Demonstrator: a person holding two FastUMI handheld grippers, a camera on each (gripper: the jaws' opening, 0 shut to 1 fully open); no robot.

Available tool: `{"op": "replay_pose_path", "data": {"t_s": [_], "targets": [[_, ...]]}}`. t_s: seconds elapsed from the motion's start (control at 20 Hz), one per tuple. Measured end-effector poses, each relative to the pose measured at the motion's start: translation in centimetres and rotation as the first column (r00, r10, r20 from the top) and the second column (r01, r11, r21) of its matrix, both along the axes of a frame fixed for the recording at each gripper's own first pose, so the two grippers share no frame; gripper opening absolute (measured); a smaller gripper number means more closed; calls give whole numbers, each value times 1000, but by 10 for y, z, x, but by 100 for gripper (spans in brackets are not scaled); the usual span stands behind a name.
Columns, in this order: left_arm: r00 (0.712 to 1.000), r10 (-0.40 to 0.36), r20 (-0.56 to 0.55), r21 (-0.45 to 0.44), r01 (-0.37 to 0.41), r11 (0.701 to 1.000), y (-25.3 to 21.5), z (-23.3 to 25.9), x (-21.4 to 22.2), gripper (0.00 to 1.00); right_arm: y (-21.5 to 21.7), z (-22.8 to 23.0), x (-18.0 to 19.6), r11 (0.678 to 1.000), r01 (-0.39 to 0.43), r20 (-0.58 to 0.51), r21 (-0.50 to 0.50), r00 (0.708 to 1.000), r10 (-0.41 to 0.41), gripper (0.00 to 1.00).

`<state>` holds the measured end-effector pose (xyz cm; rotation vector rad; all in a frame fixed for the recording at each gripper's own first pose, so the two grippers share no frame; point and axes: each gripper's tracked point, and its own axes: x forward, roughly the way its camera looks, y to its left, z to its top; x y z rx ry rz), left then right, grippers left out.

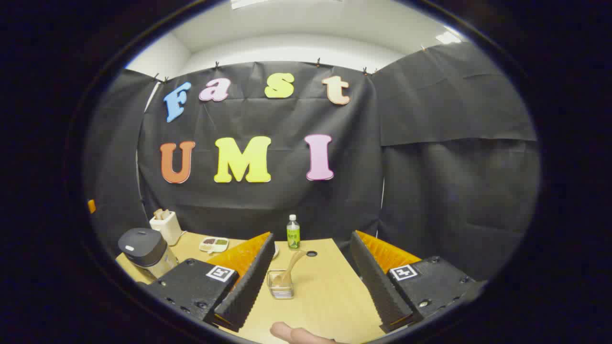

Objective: Close the left gripper, press the button to open the rice cooker; take a wooden spoon from the chopstick holder with the right hand, scoop a spoonful of rice and pour it into the rice cooker, then put the wooden spoon back into the chopstick holder.

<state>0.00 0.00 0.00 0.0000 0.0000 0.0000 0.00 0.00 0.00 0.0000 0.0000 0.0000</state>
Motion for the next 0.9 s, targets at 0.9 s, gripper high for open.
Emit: {"op": "replay_pose_path", "data": {"t_s": [0.9], "targets": [[995,-91,-35,24,92,995,-42,-6,3,94,-15,-11,-8,999,-17,-19,27,1000,18,100]]}}
